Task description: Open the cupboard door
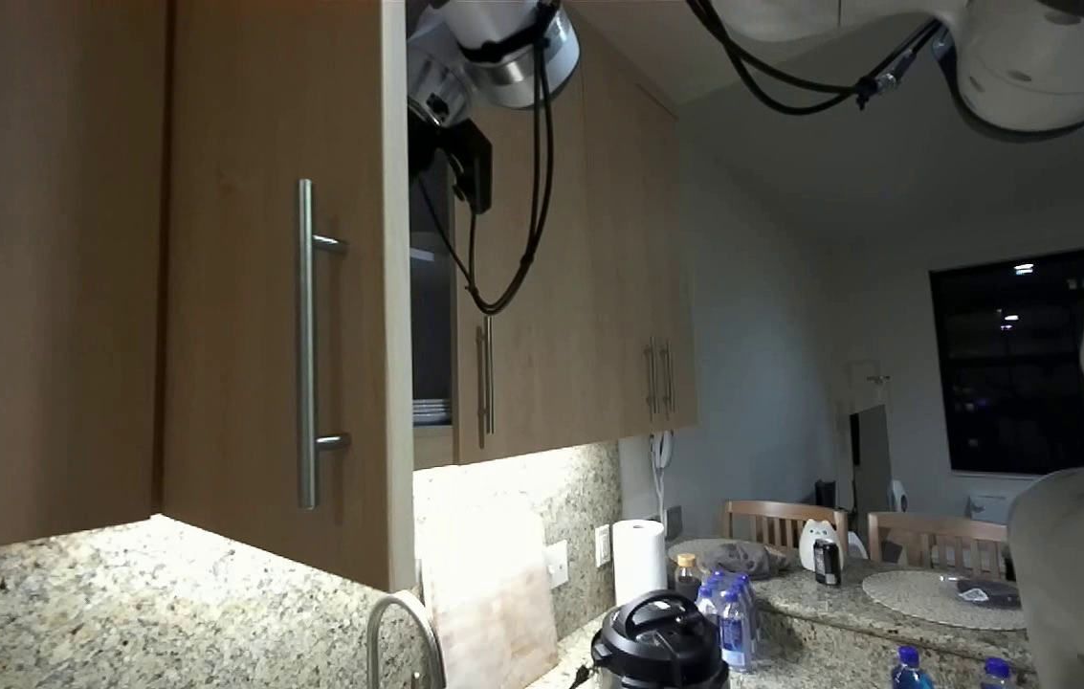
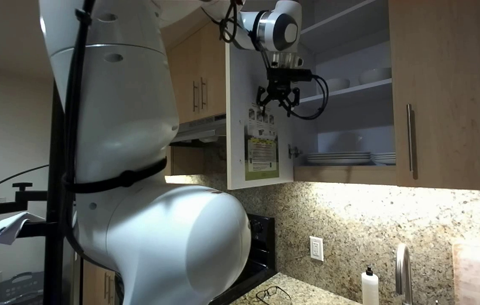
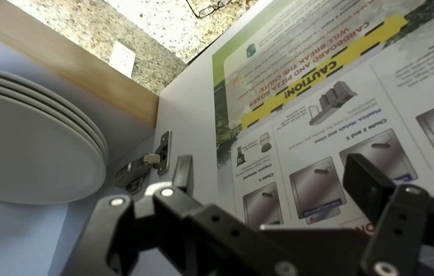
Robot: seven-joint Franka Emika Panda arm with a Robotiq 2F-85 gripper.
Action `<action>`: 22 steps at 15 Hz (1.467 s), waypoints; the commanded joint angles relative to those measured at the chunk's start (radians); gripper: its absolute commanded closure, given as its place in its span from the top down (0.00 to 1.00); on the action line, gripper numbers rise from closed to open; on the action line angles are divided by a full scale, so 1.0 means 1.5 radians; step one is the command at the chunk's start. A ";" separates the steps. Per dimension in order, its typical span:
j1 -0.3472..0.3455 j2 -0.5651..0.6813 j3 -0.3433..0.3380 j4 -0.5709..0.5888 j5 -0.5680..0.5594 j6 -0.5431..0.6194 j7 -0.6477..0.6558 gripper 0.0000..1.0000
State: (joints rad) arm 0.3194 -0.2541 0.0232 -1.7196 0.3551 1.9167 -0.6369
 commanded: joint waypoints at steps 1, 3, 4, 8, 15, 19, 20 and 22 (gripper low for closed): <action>-0.015 0.022 0.027 0.033 -0.005 -0.017 -0.026 1.00; -0.016 0.030 0.033 0.045 -0.008 -0.024 -0.027 1.00; -0.017 0.033 0.036 0.049 -0.009 -0.025 -0.028 1.00; -0.020 0.047 0.045 0.068 -0.012 -0.038 -0.028 1.00; -0.026 0.074 0.059 0.108 -0.022 -0.075 -0.036 1.00; -0.030 0.093 0.069 0.136 -0.032 -0.101 -0.036 1.00; -0.032 0.096 0.071 0.142 -0.033 -0.105 -0.036 1.00; -0.033 0.100 0.074 0.149 -0.035 -0.109 -0.036 1.00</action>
State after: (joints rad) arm 0.2888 -0.1274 0.1074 -1.5332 0.3167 1.7815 -0.6632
